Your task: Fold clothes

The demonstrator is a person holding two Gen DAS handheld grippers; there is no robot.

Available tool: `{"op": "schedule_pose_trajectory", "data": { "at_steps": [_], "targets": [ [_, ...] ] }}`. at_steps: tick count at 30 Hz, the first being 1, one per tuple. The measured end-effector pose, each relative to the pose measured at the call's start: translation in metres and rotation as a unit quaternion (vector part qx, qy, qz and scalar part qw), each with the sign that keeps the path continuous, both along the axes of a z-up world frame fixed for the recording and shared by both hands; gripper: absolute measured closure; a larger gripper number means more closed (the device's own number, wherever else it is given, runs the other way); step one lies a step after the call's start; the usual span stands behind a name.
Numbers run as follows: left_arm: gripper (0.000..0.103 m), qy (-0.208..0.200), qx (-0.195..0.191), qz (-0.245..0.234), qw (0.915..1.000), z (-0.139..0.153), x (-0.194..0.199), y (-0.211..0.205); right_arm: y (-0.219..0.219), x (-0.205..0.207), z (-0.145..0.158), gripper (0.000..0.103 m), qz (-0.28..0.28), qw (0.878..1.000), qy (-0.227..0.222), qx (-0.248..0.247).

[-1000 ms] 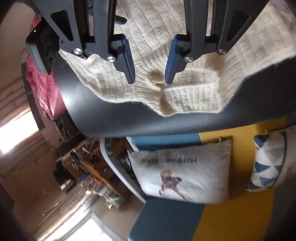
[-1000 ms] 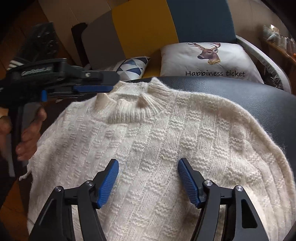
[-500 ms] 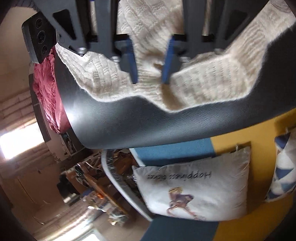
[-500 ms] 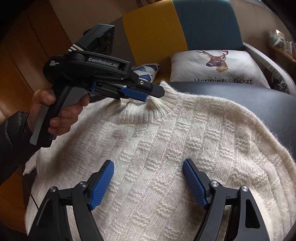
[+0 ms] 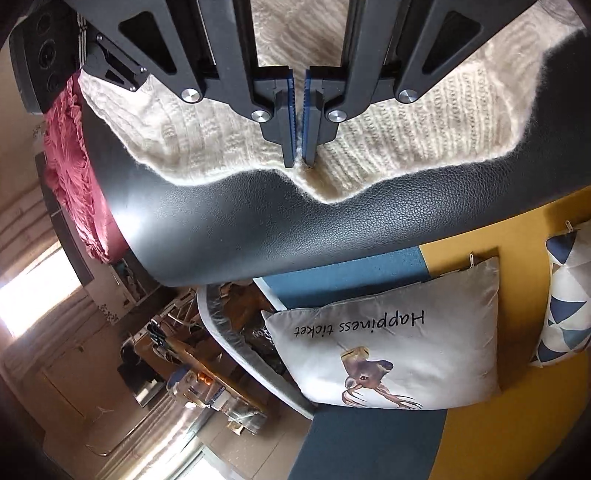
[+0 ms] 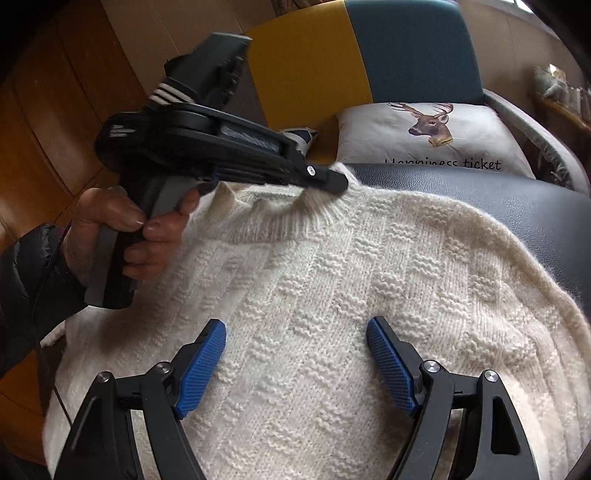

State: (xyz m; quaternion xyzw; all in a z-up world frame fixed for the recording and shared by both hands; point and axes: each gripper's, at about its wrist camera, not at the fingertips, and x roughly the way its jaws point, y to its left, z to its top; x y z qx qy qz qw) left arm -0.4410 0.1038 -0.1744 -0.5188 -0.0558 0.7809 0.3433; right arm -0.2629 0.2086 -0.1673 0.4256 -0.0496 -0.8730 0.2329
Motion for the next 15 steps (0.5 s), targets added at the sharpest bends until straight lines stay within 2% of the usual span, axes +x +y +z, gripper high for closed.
{"op": "schedule_pose_trajectory", "data": {
  "at_steps": [3, 4, 8, 10, 12, 15],
  "targets": [
    [0.098, -0.011, -0.006, 0.015, 0.9998, 0.004, 0.001, -0.003, -0.003, 0.000, 0.000, 0.020, 0.002, 1.000, 0.002, 0.011],
    [0.089, -0.018, -0.004, 0.026, 0.9995, 0.007, 0.002, -0.008, -0.003, 0.000, 0.000, 0.020, 0.003, 1.000, 0.002, 0.012],
    [0.088, 0.009, 0.019, 0.093, 0.9954, 0.033, 0.029, -0.056, 0.001, 0.000, 0.000, 0.014, 0.010, 1.000, -0.002, -0.007],
    [0.088, 0.029, 0.013, 0.120, 0.9923, 0.039, 0.053, -0.081, 0.008, -0.002, 0.002, 0.012, 0.015, 0.999, -0.011, -0.034],
    [0.088, 0.051, -0.002, 0.143, 0.9884, 0.041, 0.081, -0.105, 0.016, -0.010, 0.007, 0.012, 0.011, 0.997, -0.039, -0.068],
    [0.088, 0.071, -0.034, 0.170, 0.9823, 0.033, 0.112, -0.129, 0.013, -0.035, 0.028, 0.015, 0.025, 0.987, -0.068, -0.141]
  ]
}}
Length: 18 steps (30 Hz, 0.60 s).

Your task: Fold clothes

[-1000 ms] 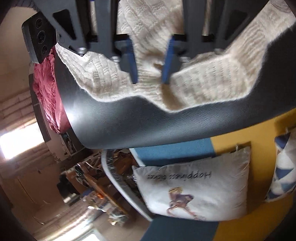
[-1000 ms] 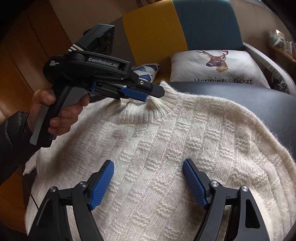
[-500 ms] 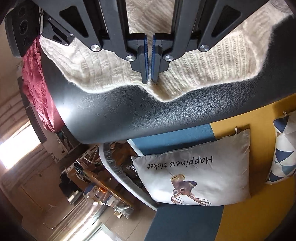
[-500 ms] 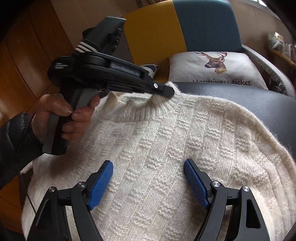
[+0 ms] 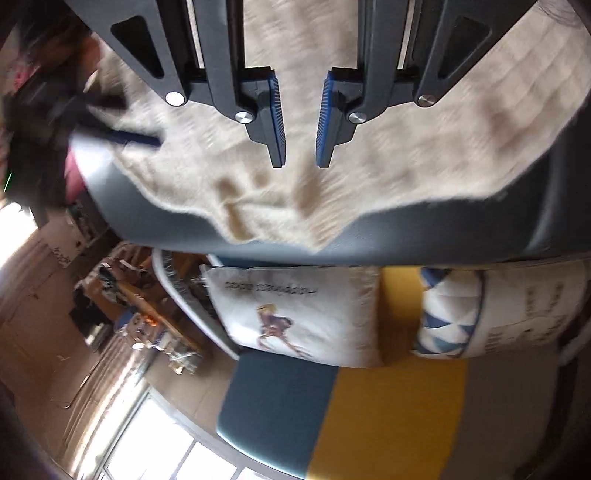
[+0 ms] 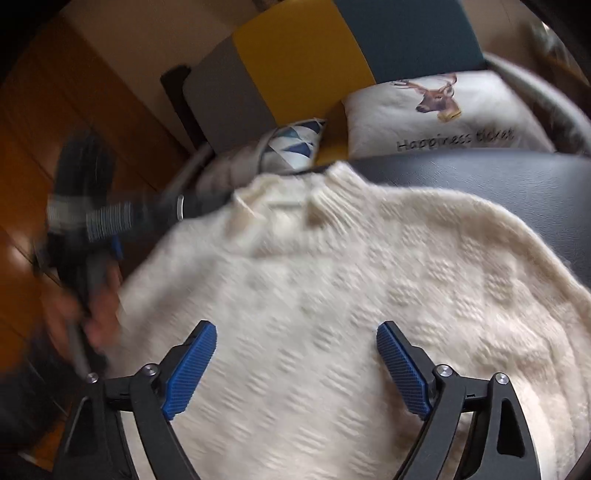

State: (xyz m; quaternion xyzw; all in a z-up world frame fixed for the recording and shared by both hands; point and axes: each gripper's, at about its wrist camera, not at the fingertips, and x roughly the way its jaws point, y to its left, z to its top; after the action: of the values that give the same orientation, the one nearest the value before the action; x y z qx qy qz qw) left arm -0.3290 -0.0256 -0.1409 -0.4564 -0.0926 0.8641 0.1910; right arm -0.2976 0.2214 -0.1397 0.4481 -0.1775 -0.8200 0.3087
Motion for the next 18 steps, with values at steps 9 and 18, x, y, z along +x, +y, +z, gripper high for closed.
{"op": "schedule_pose_trajectory", "data": {
  "at_steps": [9, 18],
  "targets": [
    [0.088, -0.010, 0.002, 0.013, 0.9999, -0.026, 0.013, -0.021, -0.073, -0.100, 0.005, 0.035, 0.038, 0.994, -0.084, -0.064],
    [0.088, -0.003, 0.026, 0.012, 0.9996, -0.035, 0.015, -0.026, -0.095, -0.139, -0.021, 0.069, 0.048, 0.987, -0.115, -0.099]
  ]
}}
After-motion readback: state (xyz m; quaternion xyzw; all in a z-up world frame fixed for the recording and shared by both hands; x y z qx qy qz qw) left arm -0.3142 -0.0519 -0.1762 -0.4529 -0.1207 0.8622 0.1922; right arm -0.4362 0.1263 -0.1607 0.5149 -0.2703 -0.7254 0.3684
